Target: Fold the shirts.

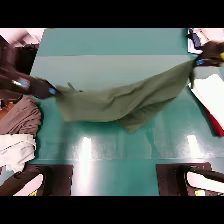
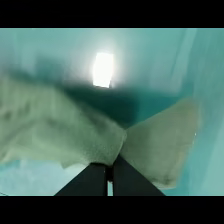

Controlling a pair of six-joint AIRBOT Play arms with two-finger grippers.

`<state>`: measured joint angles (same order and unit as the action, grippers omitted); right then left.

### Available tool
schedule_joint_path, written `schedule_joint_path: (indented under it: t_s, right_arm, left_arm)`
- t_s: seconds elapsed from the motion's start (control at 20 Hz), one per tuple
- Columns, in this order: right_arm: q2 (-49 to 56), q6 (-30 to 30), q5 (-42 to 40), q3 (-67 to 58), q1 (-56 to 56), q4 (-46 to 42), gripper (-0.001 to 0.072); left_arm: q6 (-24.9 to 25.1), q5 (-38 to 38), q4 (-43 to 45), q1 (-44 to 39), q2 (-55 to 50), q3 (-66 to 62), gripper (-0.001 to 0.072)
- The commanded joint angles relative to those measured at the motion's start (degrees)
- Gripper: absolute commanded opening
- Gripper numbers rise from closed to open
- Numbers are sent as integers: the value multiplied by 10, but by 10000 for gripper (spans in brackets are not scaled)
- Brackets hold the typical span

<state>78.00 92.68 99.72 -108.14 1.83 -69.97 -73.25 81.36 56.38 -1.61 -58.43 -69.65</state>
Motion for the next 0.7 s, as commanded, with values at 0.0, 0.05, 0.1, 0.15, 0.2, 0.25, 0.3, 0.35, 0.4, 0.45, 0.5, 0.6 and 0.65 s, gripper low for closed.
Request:
schedule_joint_path:
  t_s: [0.0, 0.05, 0.1, 0.15, 0.2, 0.25, 0.3, 0.35, 0.4, 0.45, 0.5, 0.6, 0.65]
  right_arm:
    - [110, 3, -57, -3, -35, -21, 15]
    - [129, 3, -86, -3, -36, -20, 15]
    - [144, 4, -105, -3, -36, -17, 17]
    - [153, 3, -112, -3, -35, -15, 37]
    - [159, 3, -109, -3, -32, -16, 264]
    - [160, 3, -101, -3, -26, -16, 537]
    - [157, 2, -89, -3, -17, -16, 574]
    - [152, -9, -72, -3, -7, -16, 573]
    - [145, -25, -53, -3, 2, -16, 571]
    - [137, -35, -36, -3, 10, -16, 571]
    - [127, -40, -25, -3, 17, -16, 570]
    - [109, -43, -15, -3, 20, -17, 570]
    - [99, -43, -16, -3, 20, -17, 571]
  left_arm:
    - [17, -115, 5, 1, -55, 112, 29]
    - [17, -146, 5, 1, -68, 108, 107]
    - [16, -173, 4, 1, -80, 97, 421]
    - [12, -189, 5, 1, -86, 82, 608]
    - [13, -197, 13, 1, -87, 65, 606]
    - [13, -194, 28, 1, -87, 47, 606]
    - [13, -183, 54, 1, -87, 27, 606]
    - [12, -168, 80, 1, -87, 11, 605]
    - [12, -152, 94, 1, -87, 4, 605]
    - [12, -136, 92, 1, -88, 6, 605]
    - [12, -117, 83, 0, -91, 10, 605]
    - [12, -110, 58, 1, -101, 24, 605]
    - [12, -113, 47, 0, -105, 32, 606]
